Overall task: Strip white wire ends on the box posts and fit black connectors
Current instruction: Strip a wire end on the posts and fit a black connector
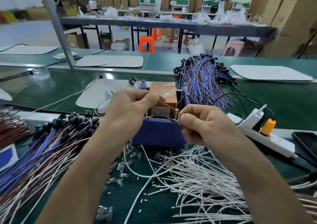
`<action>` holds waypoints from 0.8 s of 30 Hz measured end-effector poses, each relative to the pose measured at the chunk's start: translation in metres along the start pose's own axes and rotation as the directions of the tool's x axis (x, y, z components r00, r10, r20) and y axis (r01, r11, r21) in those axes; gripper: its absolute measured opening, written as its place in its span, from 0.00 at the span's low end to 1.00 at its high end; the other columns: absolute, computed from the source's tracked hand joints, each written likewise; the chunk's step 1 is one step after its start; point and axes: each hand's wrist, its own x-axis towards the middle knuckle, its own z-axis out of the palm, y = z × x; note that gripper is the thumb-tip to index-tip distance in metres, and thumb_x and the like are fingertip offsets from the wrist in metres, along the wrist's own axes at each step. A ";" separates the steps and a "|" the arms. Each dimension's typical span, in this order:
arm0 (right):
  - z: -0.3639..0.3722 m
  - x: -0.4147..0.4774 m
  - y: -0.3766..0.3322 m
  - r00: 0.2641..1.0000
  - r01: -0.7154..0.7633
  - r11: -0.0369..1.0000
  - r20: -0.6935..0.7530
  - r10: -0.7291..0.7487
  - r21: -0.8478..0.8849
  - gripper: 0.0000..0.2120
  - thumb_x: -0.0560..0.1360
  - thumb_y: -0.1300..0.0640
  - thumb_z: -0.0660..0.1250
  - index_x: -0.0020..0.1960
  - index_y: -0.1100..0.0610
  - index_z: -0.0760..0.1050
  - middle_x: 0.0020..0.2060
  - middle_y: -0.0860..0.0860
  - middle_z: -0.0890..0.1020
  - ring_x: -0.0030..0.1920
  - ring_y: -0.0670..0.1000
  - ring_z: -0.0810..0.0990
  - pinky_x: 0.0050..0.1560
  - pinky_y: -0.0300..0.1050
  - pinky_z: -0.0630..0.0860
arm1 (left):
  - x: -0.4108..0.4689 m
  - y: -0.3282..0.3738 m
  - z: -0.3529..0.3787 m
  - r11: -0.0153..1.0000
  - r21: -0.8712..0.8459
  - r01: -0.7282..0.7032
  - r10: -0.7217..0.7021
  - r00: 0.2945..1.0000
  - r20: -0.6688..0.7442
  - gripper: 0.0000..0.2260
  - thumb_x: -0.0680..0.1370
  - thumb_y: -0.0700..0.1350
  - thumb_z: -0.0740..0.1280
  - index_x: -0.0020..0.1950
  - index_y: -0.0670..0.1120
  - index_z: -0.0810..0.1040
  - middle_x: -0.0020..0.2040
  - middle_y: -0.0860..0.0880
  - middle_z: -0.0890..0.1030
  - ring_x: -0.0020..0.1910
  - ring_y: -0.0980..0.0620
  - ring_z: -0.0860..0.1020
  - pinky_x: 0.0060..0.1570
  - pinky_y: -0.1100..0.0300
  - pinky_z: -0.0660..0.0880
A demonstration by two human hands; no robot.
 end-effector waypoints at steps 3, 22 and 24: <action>0.021 -0.001 0.002 0.999 0.005 1.000 0.033 -0.005 0.007 0.14 0.82 0.65 0.63 0.40 0.55 0.76 0.27 0.58 0.81 0.22 0.49 0.66 0.23 0.36 0.62 | -0.004 0.004 0.019 0.986 -0.139 0.096 -0.104 0.993 -0.057 0.13 0.82 0.44 0.67 0.40 0.47 0.86 0.19 0.59 0.71 0.20 0.63 0.71 0.34 0.61 0.66; 0.057 -0.015 0.010 0.977 -0.041 0.999 0.212 0.039 0.007 0.09 0.83 0.54 0.60 0.47 0.57 0.74 0.36 0.63 0.80 0.24 0.53 0.73 0.23 0.38 0.66 | -0.017 0.005 0.036 0.879 -0.412 -0.242 0.011 0.872 -0.490 0.14 0.81 0.37 0.65 0.45 0.52 0.87 0.27 0.48 0.65 0.24 0.55 0.62 0.22 0.62 0.59; 0.057 -0.015 0.012 0.971 -0.054 0.998 0.231 0.056 -0.013 0.11 0.78 0.47 0.62 0.47 0.55 0.74 0.30 0.58 0.81 0.24 0.52 0.72 0.24 0.37 0.65 | -0.014 0.006 0.033 0.896 -0.399 -0.194 0.001 0.900 -0.435 0.16 0.82 0.37 0.64 0.44 0.52 0.87 0.24 0.51 0.65 0.23 0.56 0.61 0.21 0.64 0.59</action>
